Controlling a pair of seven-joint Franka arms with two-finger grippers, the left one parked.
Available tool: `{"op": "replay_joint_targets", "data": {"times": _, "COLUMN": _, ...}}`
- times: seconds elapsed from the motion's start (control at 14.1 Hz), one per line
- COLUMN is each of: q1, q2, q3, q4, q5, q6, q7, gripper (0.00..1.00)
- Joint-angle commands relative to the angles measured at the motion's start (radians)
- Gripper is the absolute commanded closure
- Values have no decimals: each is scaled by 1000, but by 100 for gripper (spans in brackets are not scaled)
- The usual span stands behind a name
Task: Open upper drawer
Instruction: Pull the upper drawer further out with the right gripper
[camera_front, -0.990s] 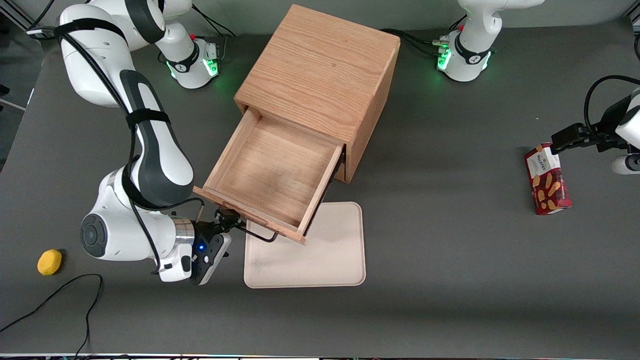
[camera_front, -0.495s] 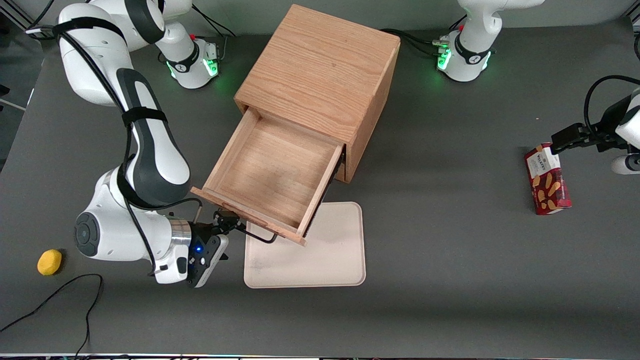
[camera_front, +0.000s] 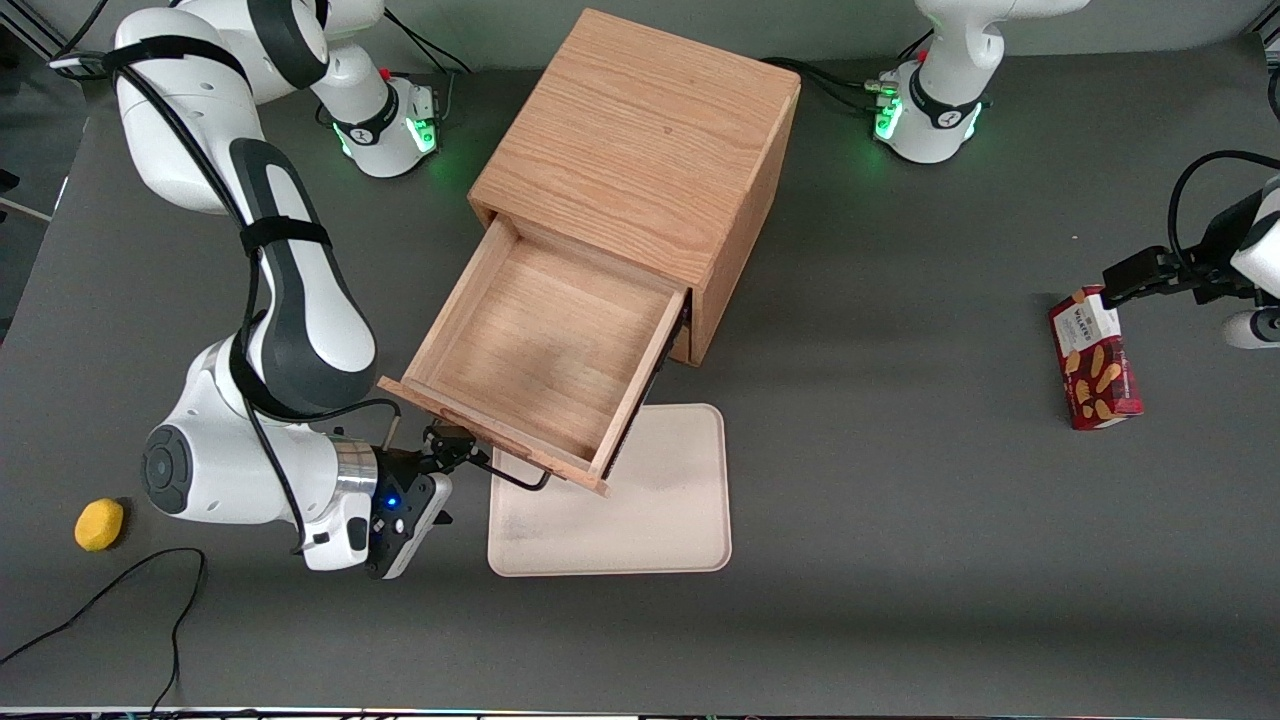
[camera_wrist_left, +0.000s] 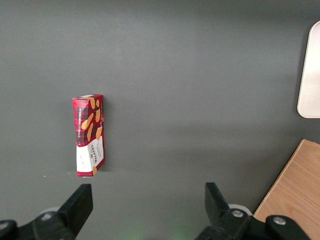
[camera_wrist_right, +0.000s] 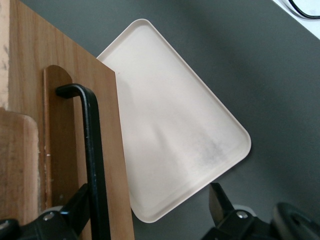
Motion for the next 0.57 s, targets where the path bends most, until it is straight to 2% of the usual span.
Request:
{"op": "replay_joint_targets", "data": {"times": 0.0, "q1": -22, "q2": 20, "q3": 7, "q4": 36, "q5": 29, "q6": 35, "q7": -19, "gripper": 0}}
{"op": "replay_joint_targets", "data": {"times": 0.49, "q1": -25, "q2": -7, "q3": 5, "q4": 49, "q5": 28, "q6": -57, "q7": -7, "gripper": 0}}
